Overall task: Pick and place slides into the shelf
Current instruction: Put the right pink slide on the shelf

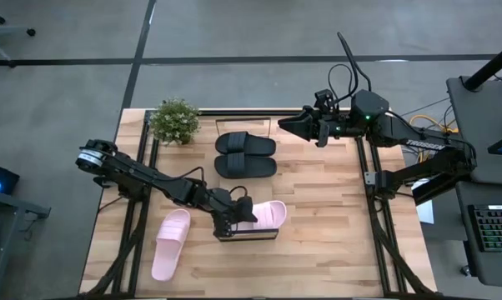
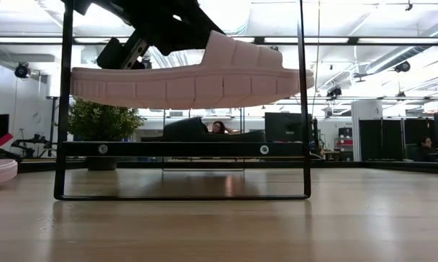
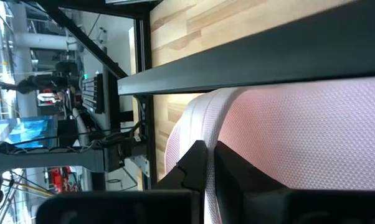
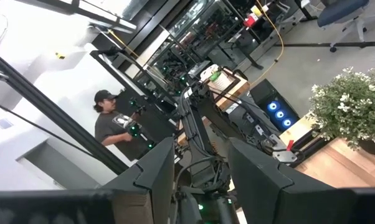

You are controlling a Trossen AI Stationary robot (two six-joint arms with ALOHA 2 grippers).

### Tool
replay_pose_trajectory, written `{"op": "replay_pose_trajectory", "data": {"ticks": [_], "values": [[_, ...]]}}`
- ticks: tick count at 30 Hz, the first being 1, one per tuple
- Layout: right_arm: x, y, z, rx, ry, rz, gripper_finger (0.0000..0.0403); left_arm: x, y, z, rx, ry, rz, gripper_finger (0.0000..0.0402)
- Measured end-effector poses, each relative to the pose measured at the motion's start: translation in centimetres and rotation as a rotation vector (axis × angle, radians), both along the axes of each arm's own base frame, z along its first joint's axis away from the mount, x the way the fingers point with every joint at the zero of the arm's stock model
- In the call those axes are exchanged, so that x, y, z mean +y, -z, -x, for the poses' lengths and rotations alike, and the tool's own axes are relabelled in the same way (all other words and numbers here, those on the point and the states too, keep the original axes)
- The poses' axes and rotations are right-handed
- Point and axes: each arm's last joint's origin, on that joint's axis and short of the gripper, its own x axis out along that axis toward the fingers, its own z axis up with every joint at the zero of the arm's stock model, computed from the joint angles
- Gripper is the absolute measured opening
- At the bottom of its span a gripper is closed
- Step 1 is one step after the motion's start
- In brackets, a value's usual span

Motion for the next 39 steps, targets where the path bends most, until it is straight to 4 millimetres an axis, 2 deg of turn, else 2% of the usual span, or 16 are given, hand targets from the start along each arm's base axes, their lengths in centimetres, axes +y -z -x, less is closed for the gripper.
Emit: {"op": "replay_pose_trajectory", "data": {"ticks": [10,14,22,39], "values": [[-0.02,0.00,0.00,0.000,0.008,-0.001,0.0141,0.02,0.12,0.05,0.009,-0.009,0.007,0.0003],[-0.02,0.00,0.00,0.000,0.008,-0.001,0.0141,0.04,0.13,0.05,0.027,-0.045,0.073,0.0022],[-0.04,0.00,0.00,0.000,0.015,-0.001,0.0141,0.04,0.16,0.06,0.030,-0.047,0.078,0.0053],[-0.04,-0.01,0.00,-0.001,0.015,0.003,0.0141,0.17,0.80,0.40,0.105,-0.069,0.072,0.0055]]}}
